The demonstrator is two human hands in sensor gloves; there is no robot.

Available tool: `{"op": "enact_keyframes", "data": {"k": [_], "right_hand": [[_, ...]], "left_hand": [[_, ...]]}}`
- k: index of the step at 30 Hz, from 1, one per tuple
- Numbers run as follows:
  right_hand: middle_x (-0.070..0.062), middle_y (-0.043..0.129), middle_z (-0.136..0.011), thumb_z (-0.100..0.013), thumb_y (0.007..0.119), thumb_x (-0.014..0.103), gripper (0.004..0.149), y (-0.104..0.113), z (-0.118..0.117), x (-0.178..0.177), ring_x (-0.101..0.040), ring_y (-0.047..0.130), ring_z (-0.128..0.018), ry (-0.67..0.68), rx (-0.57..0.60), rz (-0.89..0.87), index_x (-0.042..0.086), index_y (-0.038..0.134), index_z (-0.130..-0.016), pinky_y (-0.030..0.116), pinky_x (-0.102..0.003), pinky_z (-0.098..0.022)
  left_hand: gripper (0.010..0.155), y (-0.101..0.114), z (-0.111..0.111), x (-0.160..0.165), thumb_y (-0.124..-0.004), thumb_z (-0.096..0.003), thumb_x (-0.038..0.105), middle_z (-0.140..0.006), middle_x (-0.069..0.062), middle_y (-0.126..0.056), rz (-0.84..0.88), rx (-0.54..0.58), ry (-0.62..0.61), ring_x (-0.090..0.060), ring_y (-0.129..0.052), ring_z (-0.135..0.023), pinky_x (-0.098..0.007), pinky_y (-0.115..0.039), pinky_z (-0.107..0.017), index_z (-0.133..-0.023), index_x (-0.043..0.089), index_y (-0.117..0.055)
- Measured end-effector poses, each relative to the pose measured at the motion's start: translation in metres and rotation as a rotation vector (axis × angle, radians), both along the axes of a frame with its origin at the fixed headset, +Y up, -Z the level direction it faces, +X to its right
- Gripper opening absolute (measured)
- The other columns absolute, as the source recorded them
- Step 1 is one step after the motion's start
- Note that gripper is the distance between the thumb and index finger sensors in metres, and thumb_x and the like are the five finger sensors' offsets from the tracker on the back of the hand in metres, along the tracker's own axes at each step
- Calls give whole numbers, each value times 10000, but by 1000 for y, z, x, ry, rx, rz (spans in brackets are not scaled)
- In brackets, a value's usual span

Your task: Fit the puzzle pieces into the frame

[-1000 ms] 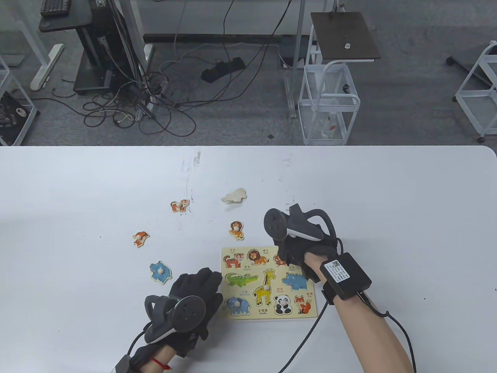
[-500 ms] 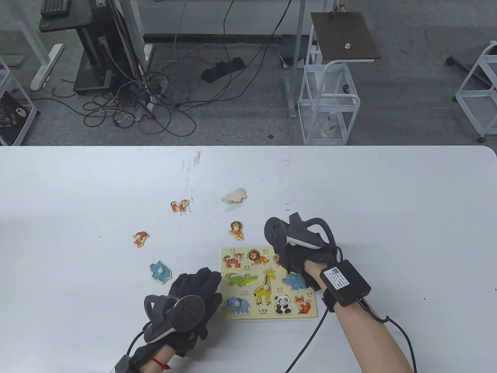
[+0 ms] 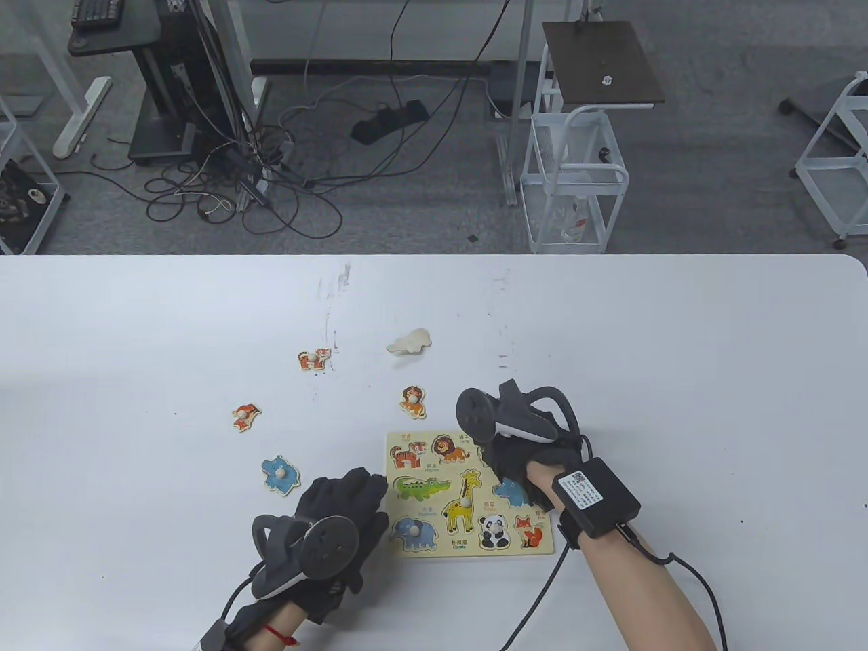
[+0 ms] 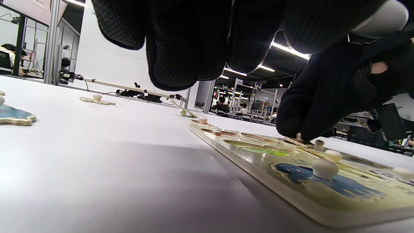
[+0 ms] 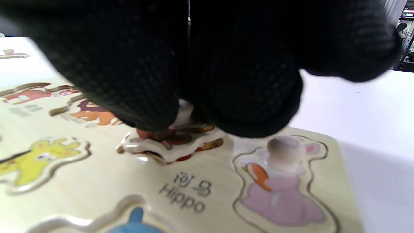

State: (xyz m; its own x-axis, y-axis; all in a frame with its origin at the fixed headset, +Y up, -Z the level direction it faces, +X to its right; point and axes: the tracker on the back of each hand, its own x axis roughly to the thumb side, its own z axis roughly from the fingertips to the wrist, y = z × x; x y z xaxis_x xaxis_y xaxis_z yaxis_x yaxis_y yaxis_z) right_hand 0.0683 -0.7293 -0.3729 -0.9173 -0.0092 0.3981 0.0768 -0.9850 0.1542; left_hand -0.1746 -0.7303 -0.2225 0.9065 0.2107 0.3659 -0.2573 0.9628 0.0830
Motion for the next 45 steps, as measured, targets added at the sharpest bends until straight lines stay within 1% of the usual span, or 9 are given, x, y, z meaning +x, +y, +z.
{"op": "enact_keyframes", "data": {"k": [15, 19, 22, 25, 32, 36, 40, 43, 45], "right_hand": [[-76, 1005, -685, -300, 1013, 326, 397, 0, 2, -1, -234, 1097, -283, 6, -7, 6, 207, 993, -678, 914, -459, -273], [-91, 980, -735, -348, 913, 417, 439, 2, 1, 1, -267, 1100, -335, -35, -79, -1, 203, 972, -727, 900, -479, -306], [-112, 968, -761, -374, 853, 440, 473, 7, 3, 3, -306, 1100, -369, -58, -115, -27, 187, 956, -759, 887, -505, -321], [-122, 954, -785, -382, 831, 453, 500, 11, 8, 8, -324, 1100, -398, -81, -154, -42, 186, 932, -792, 881, -516, -337], [-140, 923, -817, -386, 813, 462, 538, 18, 17, 19, -341, 1098, -423, -117, -160, -81, 192, 879, -846, 876, -526, -346], [-153, 903, -834, -390, 808, 461, 560, 20, 22, 24, -361, 1094, -435, -148, -186, -154, 187, 844, -877, 869, -537, -350], [-147, 893, -843, -390, 804, 462, 566, 23, 28, 26, -360, 1093, -438, -140, -160, -191, 185, 834, -883, 868, -536, -351], [-151, 879, -854, -392, 801, 465, 571, 28, 39, 29, -368, 1086, -453, -135, -173, -227, 184, 826, -889, 862, -542, -361], [-153, 858, -872, -394, 799, 464, 580, 34, 51, 31, -379, 1073, -477, -119, -146, -260, 185, 809, -902, 849, -551, -376]], "left_hand": [[566, -1, -1, 0, -752, -451, 531, -1020, -87, -845, -4, -10, 0, -292, -984, -844, -507, -701, -730, -966, 300, -796], [567, -1, -1, -1, -752, -451, 531, -1020, -88, -845, -1, -15, 2, -293, -984, -843, -508, -700, -730, -967, 299, -795], [567, 0, -1, -2, -752, -453, 530, -1021, -88, -844, 1, -13, 4, -291, -984, -844, -506, -700, -731, -967, 297, -795], [566, 1, 0, -2, -751, -452, 531, -1020, -87, -844, 8, -9, 4, -291, -983, -845, -507, -699, -732, -966, 298, -795], [567, 1, 0, -3, -751, -451, 531, -1019, -87, -845, 3, -12, -1, -290, -984, -844, -506, -701, -731, -966, 297, -798], [563, 0, 0, -3, -751, -453, 530, -1018, -87, -847, 10, -18, 3, -291, -985, -843, -506, -702, -730, -964, 300, -798], [563, -1, -1, -5, -751, -451, 530, -1016, -84, -849, 6, -27, 9, -287, -986, -842, -505, -702, -730, -963, 299, -798], [563, -2, 0, -6, -751, -452, 531, -1016, -85, -848, 7, -40, 6, -287, -986, -842, -506, -701, -729, -964, 300, -797], [564, 0, 2, -6, -751, -451, 531, -1017, -85, -848, 14, -31, 3, -288, -986, -842, -506, -701, -730, -963, 300, -798]]}}
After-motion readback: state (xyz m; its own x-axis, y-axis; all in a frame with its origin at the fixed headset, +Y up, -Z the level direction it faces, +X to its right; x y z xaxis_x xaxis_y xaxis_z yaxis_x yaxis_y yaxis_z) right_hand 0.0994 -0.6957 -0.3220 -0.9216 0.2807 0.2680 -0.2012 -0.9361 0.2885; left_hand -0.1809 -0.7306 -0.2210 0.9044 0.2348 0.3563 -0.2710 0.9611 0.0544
